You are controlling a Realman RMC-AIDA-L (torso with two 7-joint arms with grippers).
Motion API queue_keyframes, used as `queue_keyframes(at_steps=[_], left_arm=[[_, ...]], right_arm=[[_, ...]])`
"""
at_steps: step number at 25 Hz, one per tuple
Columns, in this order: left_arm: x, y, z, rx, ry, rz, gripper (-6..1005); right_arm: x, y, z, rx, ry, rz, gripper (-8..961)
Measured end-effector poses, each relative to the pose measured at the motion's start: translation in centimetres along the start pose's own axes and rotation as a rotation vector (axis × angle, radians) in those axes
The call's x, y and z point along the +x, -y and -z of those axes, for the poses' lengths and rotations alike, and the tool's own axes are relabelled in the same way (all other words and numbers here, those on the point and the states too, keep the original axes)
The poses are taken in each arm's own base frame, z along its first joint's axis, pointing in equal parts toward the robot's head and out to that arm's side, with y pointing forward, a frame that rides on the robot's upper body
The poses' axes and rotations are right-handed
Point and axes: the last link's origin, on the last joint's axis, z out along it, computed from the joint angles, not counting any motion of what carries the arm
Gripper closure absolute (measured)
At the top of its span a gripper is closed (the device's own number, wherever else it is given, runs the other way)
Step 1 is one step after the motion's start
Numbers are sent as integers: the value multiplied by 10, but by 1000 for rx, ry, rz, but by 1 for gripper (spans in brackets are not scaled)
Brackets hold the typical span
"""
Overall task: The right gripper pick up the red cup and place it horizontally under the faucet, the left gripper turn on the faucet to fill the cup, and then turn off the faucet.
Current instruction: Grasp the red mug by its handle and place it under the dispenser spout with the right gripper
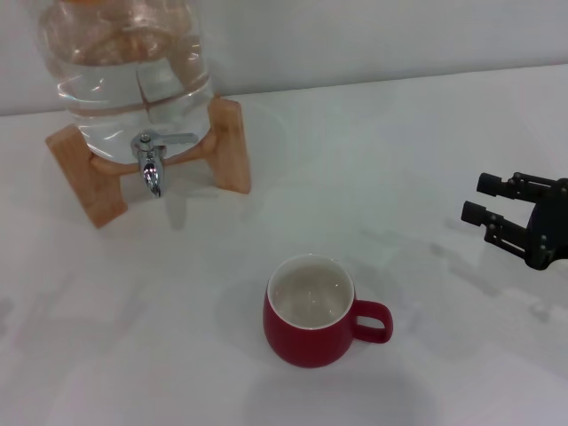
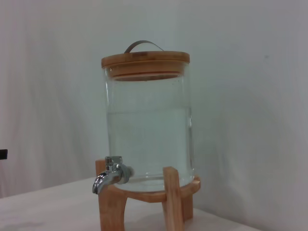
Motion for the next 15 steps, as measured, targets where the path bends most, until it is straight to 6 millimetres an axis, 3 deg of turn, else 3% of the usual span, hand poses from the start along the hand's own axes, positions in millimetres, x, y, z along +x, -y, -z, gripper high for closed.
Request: queue_keyframes(at_steps=[8, 15], left_arm=[[0, 1, 0, 5, 2, 5, 123], [1, 2, -2, 6, 3, 4, 123]], right_arm=[[5, -6, 7, -6, -11, -17, 499], [11, -22, 14, -70, -32, -30, 495]])
